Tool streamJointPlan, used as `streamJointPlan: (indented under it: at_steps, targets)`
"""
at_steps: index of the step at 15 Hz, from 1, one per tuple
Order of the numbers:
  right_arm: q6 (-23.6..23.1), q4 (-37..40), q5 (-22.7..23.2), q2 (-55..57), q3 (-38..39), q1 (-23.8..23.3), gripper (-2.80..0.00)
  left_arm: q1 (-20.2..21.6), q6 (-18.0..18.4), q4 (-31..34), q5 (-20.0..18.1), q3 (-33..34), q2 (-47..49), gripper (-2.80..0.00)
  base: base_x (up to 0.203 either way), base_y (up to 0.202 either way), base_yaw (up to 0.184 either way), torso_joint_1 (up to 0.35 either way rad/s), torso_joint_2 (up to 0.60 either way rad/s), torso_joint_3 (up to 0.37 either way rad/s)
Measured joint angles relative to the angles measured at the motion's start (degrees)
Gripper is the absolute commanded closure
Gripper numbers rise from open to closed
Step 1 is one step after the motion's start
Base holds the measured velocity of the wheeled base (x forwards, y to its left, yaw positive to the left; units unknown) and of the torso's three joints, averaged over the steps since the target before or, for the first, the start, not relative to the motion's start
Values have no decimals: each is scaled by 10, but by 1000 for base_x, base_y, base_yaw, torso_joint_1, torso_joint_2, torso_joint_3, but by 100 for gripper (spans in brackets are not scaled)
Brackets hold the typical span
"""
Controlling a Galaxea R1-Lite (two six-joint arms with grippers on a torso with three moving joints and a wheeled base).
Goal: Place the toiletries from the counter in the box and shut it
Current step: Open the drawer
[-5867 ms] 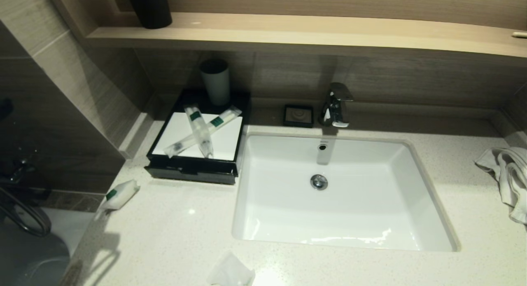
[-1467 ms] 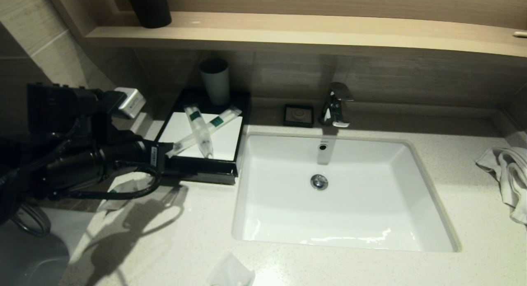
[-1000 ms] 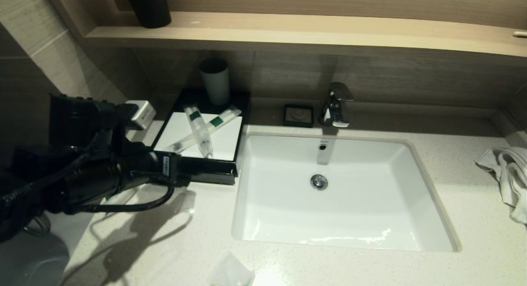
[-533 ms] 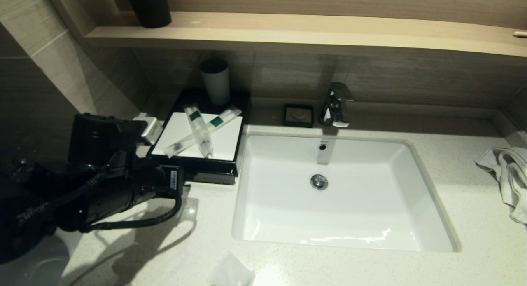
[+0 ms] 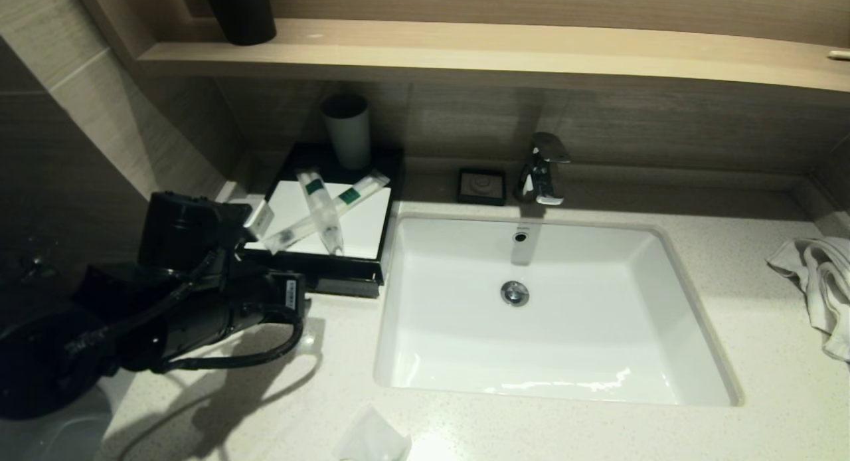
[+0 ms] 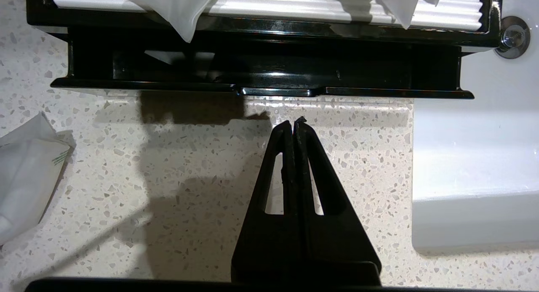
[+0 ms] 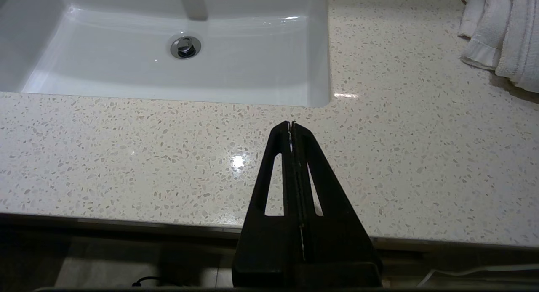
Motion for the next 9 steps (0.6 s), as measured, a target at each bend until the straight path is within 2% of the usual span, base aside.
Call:
streamJointPlan:
  at_steps: [4, 7, 9]
  targets:
    - [0, 0, 0, 0, 0, 0, 0, 0, 0, -24, 1, -5, 17, 0, 0, 0, 0, 0, 0, 0]
    - [0, 0, 0, 0, 0, 0, 0, 0, 1, -46, 28, -6, 29, 0, 0, 0, 0, 0, 0, 0]
    - [0, 0, 0, 0, 0, 0, 0, 0, 1, -51, 31, -4, 33, 0, 0, 0, 0, 0, 0, 0]
